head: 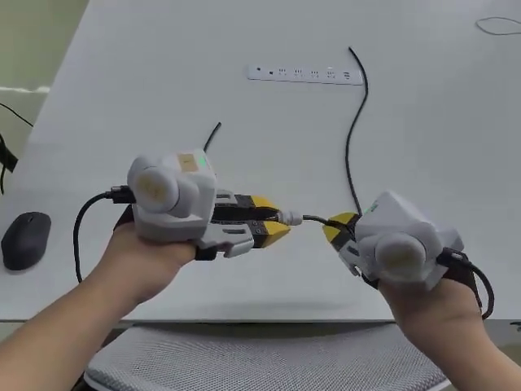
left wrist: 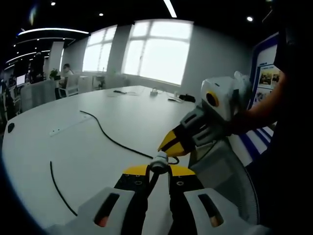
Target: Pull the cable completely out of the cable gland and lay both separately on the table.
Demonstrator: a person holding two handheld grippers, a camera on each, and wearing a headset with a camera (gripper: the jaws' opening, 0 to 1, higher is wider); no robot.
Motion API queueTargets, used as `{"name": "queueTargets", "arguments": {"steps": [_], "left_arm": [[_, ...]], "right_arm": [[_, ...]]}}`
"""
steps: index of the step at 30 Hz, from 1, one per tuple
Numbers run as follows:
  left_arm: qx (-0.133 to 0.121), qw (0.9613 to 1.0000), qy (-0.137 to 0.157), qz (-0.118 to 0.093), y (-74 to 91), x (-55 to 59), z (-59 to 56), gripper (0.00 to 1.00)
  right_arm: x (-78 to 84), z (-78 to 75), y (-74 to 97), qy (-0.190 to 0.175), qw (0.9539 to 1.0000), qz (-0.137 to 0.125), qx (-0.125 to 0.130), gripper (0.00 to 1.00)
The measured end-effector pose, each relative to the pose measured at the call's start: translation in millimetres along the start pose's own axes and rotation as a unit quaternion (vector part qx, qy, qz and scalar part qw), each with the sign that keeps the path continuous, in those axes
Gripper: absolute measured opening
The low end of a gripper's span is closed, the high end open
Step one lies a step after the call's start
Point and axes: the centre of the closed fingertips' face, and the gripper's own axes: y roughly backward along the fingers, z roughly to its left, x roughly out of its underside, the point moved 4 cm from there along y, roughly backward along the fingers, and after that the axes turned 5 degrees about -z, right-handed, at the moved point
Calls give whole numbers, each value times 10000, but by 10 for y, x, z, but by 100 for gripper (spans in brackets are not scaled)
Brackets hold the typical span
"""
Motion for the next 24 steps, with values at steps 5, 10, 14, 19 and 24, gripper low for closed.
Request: {"name": "queueTargets", "arguments": {"steps": [5, 10, 14, 19, 24], "left_arm": [[25, 10000, 9, 10, -5, 10, 7, 15], [51, 10000, 7, 14, -11, 9, 6, 15], [56, 10000, 24, 5, -13, 6, 6, 15], [51, 10000, 32, -14, -2, 6, 13, 15], [50, 10000, 55, -42, 24, 8, -5, 15]], "right_arm": [[80, -53, -21, -339, 9994, 44, 79, 0], [148, -82, -32, -829, 9965, 74, 127, 0], [199, -97, -42, -1103, 9937, 110, 157, 0], [325, -116, -49, -1702, 9849, 226, 232, 0], [474, -109, -50, -2215, 9740, 407, 251, 0]]}}
